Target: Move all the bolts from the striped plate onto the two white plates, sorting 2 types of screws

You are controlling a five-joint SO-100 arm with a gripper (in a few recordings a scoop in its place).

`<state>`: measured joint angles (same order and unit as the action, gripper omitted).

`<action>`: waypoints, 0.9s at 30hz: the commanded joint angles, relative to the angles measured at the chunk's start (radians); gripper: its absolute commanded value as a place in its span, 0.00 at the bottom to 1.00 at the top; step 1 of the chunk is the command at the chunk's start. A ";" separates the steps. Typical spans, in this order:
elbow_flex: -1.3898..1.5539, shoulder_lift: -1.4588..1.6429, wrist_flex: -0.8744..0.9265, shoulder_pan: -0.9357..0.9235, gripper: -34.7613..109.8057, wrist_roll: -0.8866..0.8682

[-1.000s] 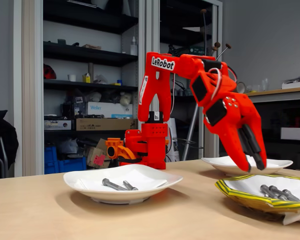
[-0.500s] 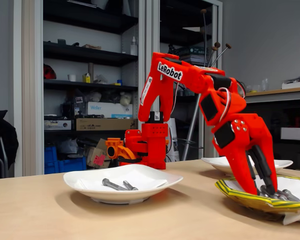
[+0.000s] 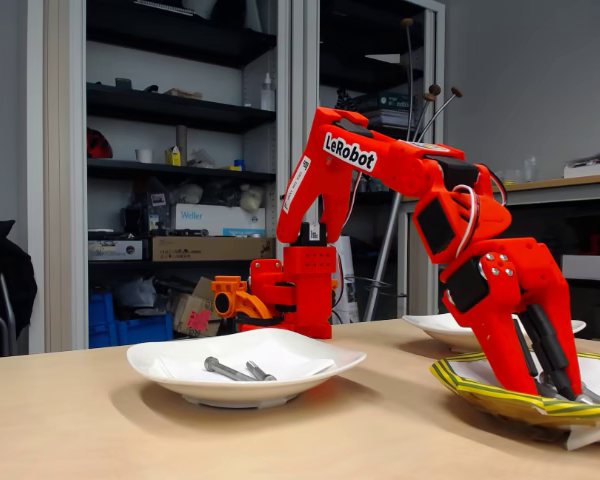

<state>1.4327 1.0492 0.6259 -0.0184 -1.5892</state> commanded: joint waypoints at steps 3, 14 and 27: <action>-0.028 0.025 0.086 -0.006 0.24 -0.032; -0.049 0.081 0.207 -0.023 0.24 -0.006; -0.221 0.107 0.443 -0.060 0.24 0.098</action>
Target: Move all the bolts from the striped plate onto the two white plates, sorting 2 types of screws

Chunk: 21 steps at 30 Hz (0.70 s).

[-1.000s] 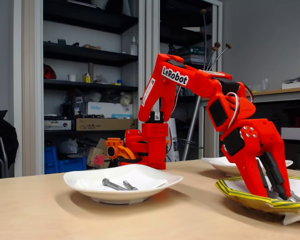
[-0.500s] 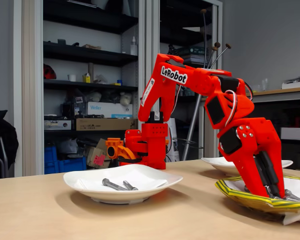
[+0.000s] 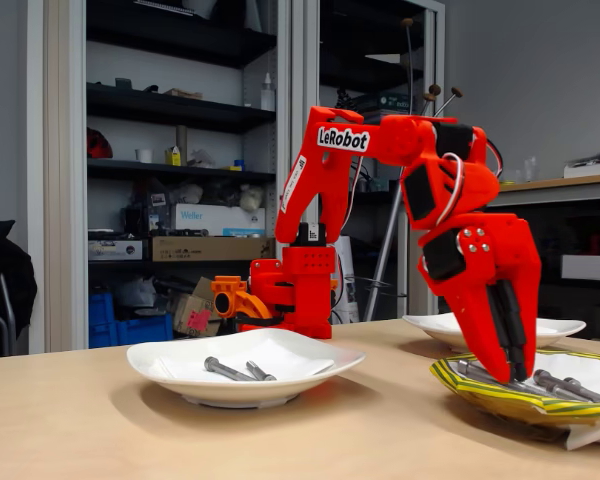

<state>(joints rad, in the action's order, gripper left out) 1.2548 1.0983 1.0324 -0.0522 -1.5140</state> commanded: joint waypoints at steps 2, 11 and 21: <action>-0.054 0.060 0.044 -0.032 0.24 0.040; -0.017 0.034 -0.025 -0.021 0.29 0.095; 0.002 -0.028 -0.094 0.009 0.30 0.060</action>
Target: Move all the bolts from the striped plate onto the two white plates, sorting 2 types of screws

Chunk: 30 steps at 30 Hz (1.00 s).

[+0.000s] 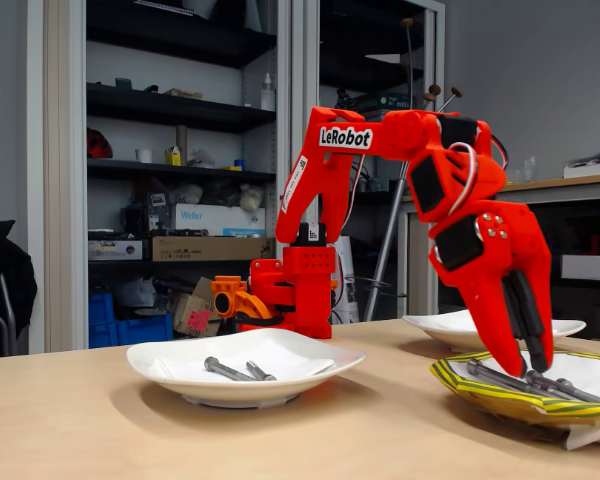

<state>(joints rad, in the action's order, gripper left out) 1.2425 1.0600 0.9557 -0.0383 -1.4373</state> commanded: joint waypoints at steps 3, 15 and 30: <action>0.023 -0.011 -0.046 -0.005 0.30 -0.029; 0.071 -0.029 -0.104 -0.032 0.29 -0.023; 0.074 -0.023 -0.058 -0.064 0.28 -0.003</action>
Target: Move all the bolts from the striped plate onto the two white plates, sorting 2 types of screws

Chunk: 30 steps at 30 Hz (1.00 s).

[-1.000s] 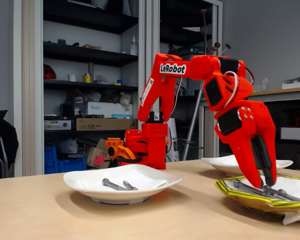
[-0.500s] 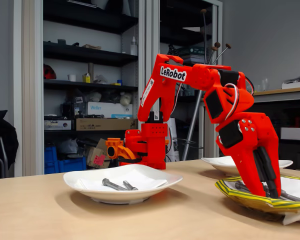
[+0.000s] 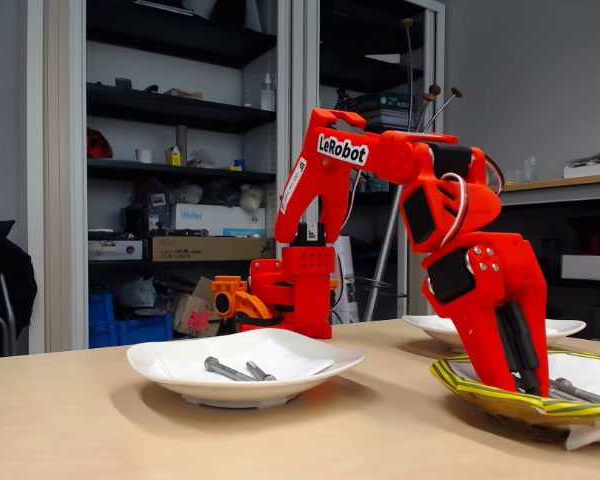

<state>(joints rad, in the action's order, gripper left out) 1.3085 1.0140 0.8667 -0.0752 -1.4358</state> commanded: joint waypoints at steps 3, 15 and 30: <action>0.005 0.020 0.034 -0.028 0.27 -0.006; -0.210 0.046 0.284 0.008 0.24 0.003; -0.018 0.379 0.383 0.272 0.24 -0.295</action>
<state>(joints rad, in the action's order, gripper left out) 1.1658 1.2349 1.2870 0.1135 -1.6337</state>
